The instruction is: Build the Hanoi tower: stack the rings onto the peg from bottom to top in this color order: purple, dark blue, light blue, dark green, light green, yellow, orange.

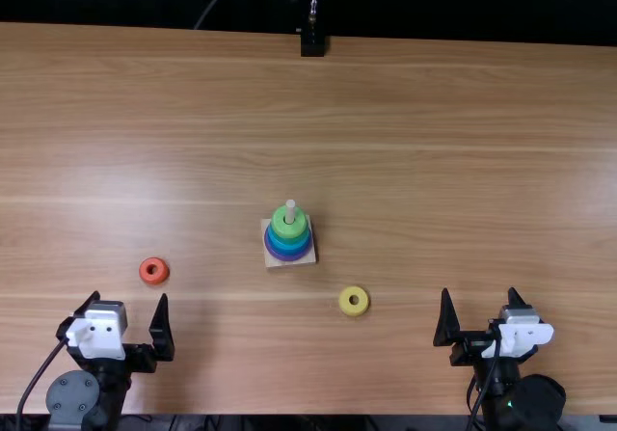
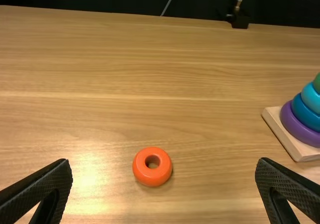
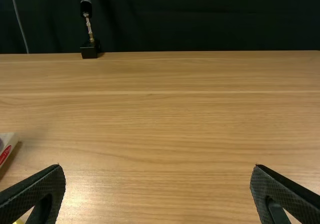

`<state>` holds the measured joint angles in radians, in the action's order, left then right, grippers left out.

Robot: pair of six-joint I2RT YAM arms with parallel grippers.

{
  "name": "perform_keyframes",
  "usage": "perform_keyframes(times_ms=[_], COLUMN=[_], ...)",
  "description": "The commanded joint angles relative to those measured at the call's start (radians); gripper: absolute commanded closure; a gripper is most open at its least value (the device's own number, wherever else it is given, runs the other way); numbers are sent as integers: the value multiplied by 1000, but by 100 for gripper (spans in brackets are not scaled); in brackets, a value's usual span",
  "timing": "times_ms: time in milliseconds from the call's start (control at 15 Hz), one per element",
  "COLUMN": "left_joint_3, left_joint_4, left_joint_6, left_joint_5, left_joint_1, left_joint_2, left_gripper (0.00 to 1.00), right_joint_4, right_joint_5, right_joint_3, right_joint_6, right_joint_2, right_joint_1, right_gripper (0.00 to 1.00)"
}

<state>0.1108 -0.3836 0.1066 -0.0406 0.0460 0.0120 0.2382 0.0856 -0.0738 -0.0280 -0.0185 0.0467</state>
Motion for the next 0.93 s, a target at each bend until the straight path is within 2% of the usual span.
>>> perform_keyframes(times_ms=[0,133,333,533,867], left_joint_3=[-111,-111,-111,-111,-111], left_joint_4=[-31,-36,-47,-80,-78], left_joint_6=[-40,-143,-147,-147,-147], left_joint_5=[-42,-72,-74,-61,-62], left_joint_1=[-5,-9,-11,-9,-9], left_joint_2=[-12,-12,-12,-12,-12], left_gripper=[0,0,0,0,0], right_joint_4=[83,83,83,83,83], right_joint_5=[8,8,8,8,8], right_joint_3=[55,55,55,55,55], right_joint_6=[-3,-3,-3,-3,-3], right_joint_2=[19,19,19,19,19], right_joint_1=[13,13,13,13,13], right_gripper=[0,0,0,0,0])
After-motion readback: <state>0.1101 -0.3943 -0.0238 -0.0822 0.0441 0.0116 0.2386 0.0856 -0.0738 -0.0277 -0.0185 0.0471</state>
